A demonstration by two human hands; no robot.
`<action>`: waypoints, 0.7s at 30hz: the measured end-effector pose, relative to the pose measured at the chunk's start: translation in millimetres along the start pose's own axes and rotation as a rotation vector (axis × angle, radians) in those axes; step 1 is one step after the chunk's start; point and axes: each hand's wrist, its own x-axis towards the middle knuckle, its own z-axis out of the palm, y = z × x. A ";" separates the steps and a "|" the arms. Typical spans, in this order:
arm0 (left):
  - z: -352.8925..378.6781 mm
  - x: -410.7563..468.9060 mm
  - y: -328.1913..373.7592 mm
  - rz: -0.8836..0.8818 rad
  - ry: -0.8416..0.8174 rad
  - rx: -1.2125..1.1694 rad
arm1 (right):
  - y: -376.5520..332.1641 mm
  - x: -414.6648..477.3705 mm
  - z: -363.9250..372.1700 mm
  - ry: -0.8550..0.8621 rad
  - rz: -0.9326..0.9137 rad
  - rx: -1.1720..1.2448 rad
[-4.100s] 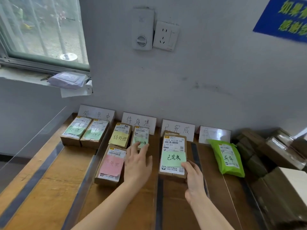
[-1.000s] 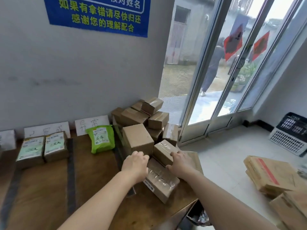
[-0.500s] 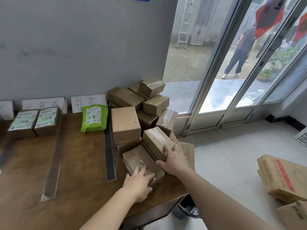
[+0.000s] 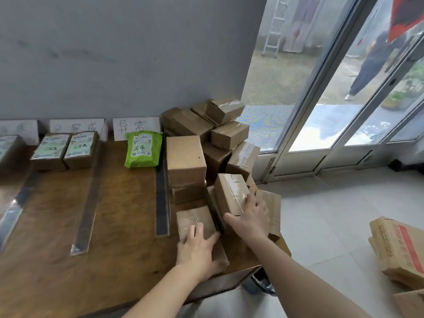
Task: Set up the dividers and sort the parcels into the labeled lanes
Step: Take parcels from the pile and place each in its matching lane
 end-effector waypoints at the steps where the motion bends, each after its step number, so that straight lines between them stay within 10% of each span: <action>1: -1.0 -0.9 1.0 -0.003 -0.030 -0.034 | 2.9 -4.4 1.5 0.011 0.007 0.033; 21: 31.1 -59.7 -17.0 -0.206 0.053 -0.029 | 28.4 -120.6 -2.9 0.137 0.179 0.618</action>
